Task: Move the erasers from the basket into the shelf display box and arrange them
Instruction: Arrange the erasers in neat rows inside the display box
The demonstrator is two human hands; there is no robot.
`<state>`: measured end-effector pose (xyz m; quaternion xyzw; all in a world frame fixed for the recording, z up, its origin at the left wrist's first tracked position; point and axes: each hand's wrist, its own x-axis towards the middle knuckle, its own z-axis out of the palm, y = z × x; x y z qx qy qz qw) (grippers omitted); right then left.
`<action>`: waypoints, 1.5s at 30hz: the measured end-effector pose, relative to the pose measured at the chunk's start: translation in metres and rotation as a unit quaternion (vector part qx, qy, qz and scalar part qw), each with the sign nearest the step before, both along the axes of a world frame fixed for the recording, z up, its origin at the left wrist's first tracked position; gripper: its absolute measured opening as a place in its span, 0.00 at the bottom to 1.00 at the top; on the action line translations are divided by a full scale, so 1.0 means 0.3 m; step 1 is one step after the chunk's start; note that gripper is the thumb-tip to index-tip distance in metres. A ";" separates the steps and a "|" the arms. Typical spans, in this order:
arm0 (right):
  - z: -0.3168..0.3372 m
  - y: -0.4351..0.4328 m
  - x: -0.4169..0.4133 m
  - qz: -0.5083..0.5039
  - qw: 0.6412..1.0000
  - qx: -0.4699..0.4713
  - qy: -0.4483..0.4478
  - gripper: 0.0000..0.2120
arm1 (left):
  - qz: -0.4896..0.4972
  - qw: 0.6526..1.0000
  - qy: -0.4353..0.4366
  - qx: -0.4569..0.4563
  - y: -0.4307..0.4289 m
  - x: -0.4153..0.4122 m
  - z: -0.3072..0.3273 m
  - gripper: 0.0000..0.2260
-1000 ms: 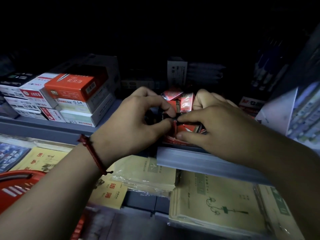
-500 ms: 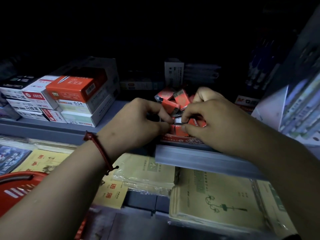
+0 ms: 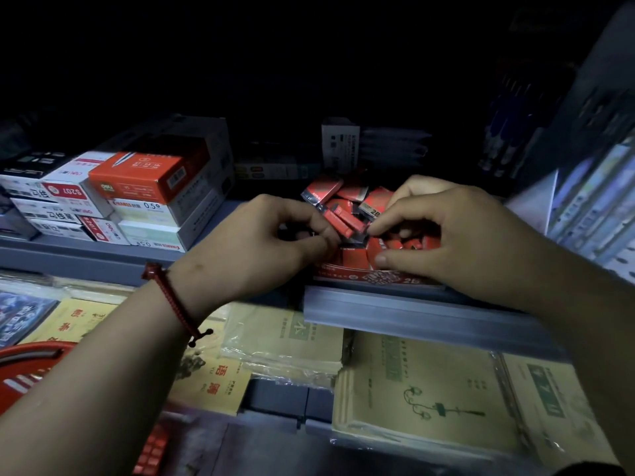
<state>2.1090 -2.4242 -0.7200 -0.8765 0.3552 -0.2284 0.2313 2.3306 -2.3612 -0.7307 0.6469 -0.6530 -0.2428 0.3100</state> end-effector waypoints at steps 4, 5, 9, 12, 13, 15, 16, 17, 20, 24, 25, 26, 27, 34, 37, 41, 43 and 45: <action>0.016 0.004 -0.016 -0.010 1.000 -0.006 0.024 0.12 | 0.023 0.999 0.021 -0.035 0.003 -0.020 -0.001 0.04; 0.014 0.007 -0.014 -0.014 0.999 -0.015 0.035 0.12 | 0.026 0.998 0.015 -0.049 0.003 -0.027 -0.004 0.04; 0.014 0.012 -0.013 -0.014 0.997 -0.024 0.069 0.15 | 0.036 0.995 0.003 -0.088 -0.003 -0.046 -0.014 0.03; 0.019 0.011 -0.011 -0.015 0.995 -0.020 0.097 0.17 | 0.025 0.995 -0.012 -0.101 -0.005 -0.057 -0.018 0.03; 0.020 0.010 -0.010 -0.014 0.995 -0.017 0.101 0.17 | 0.019 0.994 -0.018 -0.102 -0.004 -0.060 -0.018 0.03; 0.023 0.006 -0.008 -0.014 0.995 -0.008 0.101 0.16 | 0.005 0.995 -0.029 -0.094 -0.002 -0.068 -0.019 0.03; 0.024 0.004 -0.007 -0.015 0.995 -0.005 0.102 0.16 | -0.004 0.995 -0.040 -0.091 -0.001 -0.072 -0.021 0.03; 0.025 0.003 -0.006 -0.018 0.994 -0.004 0.104 0.15 | -0.012 0.994 -0.053 -0.093 0.000 -0.077 -0.023 0.04; 0.024 -0.003 -0.003 -0.033 0.993 -0.019 0.109 0.14 | -0.026 0.992 -0.068 -0.107 0.001 -0.083 -0.025 0.09; 0.022 -0.010 -0.004 -0.034 0.996 -0.024 0.085 0.10 | -0.032 0.991 -0.065 -0.110 0.001 -0.074 -0.025 0.12; 0.022 -0.010 -0.004 -0.029 0.996 -0.021 0.082 0.09 | -0.035 0.991 -0.063 -0.109 0.002 -0.072 -0.025 0.12; 0.023 -0.009 -0.006 -0.024 0.996 -0.018 0.080 0.09 | -0.039 0.991 -0.063 -0.108 0.001 -0.071 -0.024 0.12; 0.025 -0.007 -0.008 -0.019 0.997 -0.016 0.077 0.08 | -0.044 0.991 -0.067 -0.106 -0.001 -0.070 -0.025 0.12; 0.024 -0.003 -0.014 -0.008 0.998 -0.004 0.062 0.02 | -0.071 0.989 -0.092 -0.093 -0.011 -0.062 -0.036 0.12; 0.017 -0.005 -0.004 -0.022 0.997 -0.009 0.070 0.03 | -0.071 0.989 -0.095 -0.088 -0.011 -0.063 -0.035 0.16; 0.021 -0.003 -0.013 -0.012 0.997 -0.002 0.078 0.07 | -0.092 0.988 -0.106 -0.060 -0.003 -0.061 -0.031 0.19; 0.015 -0.003 -0.010 -0.013 0.997 0.003 0.082 0.11 | -0.096 0.987 -0.118 -0.046 0.002 -0.060 -0.027 0.19; 0.004 -0.005 -0.003 -0.029 0.996 -0.008 0.090 0.14 | -0.094 0.986 -0.133 -0.043 0.003 -0.064 -0.023 0.18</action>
